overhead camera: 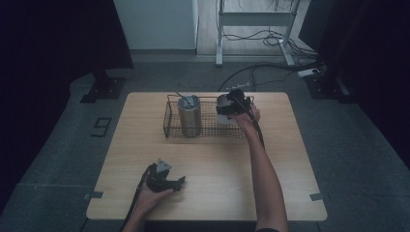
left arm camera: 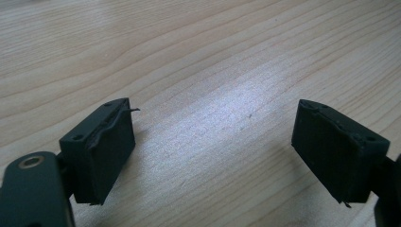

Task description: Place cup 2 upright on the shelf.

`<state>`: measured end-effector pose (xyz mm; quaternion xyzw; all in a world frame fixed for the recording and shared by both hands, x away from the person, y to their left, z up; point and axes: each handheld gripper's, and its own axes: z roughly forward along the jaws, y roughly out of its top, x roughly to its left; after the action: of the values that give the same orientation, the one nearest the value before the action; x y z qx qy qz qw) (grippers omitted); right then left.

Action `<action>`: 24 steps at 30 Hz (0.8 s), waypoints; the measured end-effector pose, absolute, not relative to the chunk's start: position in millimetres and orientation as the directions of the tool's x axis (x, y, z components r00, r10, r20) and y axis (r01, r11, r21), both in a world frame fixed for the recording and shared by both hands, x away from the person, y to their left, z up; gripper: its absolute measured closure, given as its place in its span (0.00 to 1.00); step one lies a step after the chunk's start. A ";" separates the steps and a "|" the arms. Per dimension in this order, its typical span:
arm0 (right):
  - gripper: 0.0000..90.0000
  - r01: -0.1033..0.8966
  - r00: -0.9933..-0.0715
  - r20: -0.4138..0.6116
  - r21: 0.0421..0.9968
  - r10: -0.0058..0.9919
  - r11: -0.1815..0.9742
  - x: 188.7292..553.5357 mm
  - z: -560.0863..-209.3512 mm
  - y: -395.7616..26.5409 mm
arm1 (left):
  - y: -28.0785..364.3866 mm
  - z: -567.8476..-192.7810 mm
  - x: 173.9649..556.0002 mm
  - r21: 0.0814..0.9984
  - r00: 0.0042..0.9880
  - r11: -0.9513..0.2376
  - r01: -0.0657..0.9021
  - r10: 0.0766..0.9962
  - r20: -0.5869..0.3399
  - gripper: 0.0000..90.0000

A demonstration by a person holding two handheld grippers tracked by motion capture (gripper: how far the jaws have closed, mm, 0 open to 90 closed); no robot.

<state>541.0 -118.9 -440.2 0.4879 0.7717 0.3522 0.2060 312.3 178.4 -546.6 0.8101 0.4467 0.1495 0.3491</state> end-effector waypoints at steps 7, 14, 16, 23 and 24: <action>0.08 0.613 -0.444 0.016 0.734 0.896 0.291 543.9 -446.2 -117.4 | 178.0 -546.7 312.0 0.699 0.556 -0.360 0.618 0.828 -0.066 0.16; 0.08 0.624 -0.445 0.017 0.723 0.895 0.296 547.5 -451.8 -117.6 | 177.9 -546.7 311.9 0.698 0.557 -0.362 0.618 0.828 -0.064 0.16; 0.08 0.629 -0.443 0.020 0.719 0.896 0.295 548.5 -453.3 -117.4 | 178.0 -546.7 312.1 0.698 0.557 -0.362 0.618 0.828 -0.064 0.16; 0.08 0.645 -0.438 0.027 0.706 0.898 0.294 550.8 -460.0 -117.2 | 177.6 -546.8 311.8 0.698 0.557 -0.363 0.617 0.828 -0.062 0.16; 0.08 0.648 -0.439 0.029 0.702 0.898 0.295 551.1 -460.9 -117.1 | 177.6 -546.7 311.8 0.698 0.557 -0.363 0.617 0.828 -0.062 0.16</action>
<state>551.1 -117.1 -460.9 0.4942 0.7819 0.3291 0.1898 311.8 177.6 -546.7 0.8114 0.4454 0.1520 0.3467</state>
